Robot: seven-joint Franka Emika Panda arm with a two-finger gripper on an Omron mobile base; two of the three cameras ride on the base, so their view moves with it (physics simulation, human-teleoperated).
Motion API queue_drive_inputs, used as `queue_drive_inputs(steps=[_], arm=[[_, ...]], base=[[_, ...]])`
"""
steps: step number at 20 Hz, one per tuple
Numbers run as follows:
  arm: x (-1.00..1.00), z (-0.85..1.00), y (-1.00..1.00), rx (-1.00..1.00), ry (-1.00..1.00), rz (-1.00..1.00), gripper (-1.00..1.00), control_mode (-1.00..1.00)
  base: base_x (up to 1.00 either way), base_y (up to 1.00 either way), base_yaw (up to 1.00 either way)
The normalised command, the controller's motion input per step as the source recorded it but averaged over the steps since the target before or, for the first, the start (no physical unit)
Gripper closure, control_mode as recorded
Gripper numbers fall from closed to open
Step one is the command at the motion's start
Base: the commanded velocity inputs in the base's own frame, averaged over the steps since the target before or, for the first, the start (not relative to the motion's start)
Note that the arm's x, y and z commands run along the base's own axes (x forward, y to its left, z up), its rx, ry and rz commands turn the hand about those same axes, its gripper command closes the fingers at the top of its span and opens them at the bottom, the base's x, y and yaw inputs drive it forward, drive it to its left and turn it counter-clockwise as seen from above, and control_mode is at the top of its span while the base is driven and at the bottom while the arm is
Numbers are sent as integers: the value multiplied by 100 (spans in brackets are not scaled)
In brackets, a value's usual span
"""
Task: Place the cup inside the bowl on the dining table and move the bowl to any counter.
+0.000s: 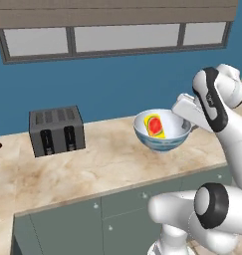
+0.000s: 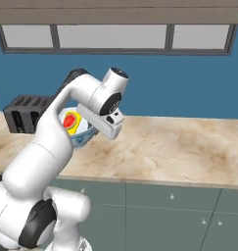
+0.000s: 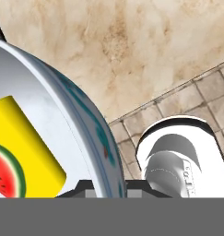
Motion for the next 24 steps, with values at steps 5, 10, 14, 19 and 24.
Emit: queue_drive_inputs(steps=[5,10,14,19,24], arm=[[0,0,0,0,0,0,100,100],[0,0,0,0,0,0,100,100],[0,0,0,0,0,0,100,100],[0,0,0,0,0,0,100,100],[0,0,0,0,0,0,100,-100]], base=[[48,2,0],[0,0,0],[0,0,0],[0,0,0],[0,0,0]])
